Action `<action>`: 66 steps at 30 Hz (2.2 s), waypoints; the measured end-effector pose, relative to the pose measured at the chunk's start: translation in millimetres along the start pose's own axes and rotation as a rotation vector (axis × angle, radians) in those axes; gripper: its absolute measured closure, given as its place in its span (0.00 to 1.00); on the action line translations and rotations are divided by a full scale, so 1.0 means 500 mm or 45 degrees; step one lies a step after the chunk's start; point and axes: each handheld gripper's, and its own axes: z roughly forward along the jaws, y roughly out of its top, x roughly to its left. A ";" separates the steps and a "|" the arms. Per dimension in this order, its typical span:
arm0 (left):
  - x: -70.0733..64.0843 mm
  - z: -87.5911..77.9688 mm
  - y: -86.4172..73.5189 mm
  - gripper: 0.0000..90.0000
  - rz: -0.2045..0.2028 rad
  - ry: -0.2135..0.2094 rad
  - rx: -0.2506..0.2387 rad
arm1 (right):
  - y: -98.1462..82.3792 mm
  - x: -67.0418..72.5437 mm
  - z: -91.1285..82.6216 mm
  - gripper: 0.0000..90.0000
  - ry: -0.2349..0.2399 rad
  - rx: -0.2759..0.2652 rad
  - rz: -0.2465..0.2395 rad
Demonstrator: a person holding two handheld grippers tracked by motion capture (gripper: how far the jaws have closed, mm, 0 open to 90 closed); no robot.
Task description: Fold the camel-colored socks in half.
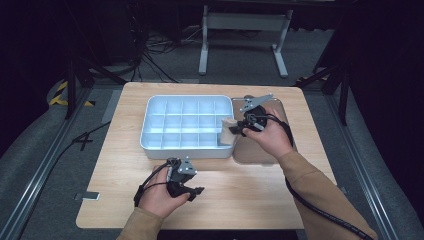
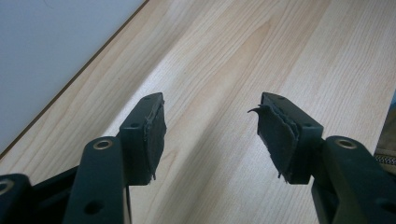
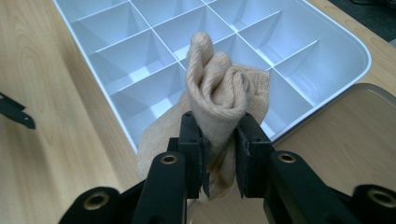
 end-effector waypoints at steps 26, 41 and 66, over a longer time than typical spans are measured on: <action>0.007 0.000 -0.004 0.45 -0.010 0.009 0.007 | 0.009 0.025 0.103 0.83 -0.070 0.316 -0.059; 0.007 0.001 -0.005 0.45 -0.004 0.007 0.013 | 0.014 0.032 0.158 0.83 -0.073 0.532 -0.047; 0.008 0.000 -0.006 0.45 -0.011 0.004 0.017 | 0.018 0.024 0.196 0.81 -0.068 0.642 -0.016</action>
